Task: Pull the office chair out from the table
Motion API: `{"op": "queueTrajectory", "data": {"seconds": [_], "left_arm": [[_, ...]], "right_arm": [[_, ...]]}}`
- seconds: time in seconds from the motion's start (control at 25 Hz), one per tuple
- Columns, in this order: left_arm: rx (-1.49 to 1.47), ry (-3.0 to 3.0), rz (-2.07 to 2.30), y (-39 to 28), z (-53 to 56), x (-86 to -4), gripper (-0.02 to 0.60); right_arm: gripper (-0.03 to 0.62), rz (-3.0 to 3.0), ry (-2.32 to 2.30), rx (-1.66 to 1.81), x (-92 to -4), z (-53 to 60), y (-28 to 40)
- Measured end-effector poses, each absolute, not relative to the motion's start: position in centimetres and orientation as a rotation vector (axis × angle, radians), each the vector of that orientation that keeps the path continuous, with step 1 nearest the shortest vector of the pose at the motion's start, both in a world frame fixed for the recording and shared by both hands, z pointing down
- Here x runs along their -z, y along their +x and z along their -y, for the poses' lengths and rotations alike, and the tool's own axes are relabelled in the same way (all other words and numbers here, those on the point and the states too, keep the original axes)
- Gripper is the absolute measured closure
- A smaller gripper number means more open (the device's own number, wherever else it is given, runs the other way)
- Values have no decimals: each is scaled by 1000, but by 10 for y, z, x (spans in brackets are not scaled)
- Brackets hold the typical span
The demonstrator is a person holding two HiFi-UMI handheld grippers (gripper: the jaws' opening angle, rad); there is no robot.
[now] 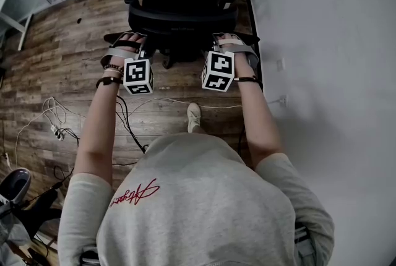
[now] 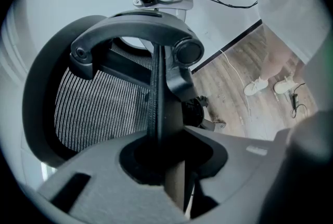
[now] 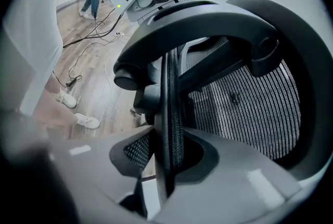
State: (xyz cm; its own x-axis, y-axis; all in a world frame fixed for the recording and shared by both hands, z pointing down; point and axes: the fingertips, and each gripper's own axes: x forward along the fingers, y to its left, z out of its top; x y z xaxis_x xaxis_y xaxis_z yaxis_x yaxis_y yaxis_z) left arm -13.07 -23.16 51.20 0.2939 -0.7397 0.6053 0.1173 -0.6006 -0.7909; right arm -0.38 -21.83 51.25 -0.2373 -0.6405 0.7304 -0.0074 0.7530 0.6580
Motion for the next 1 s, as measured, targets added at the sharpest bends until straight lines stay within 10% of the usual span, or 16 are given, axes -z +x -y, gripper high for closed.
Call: {"op": "queueTrajectory", "data": {"seconds": [1.0], "left_arm": [[1380,-1782,-541,-144,183,-513,489]], "right_arm": [[494,1714,540,631,-514,167,-18]]}}
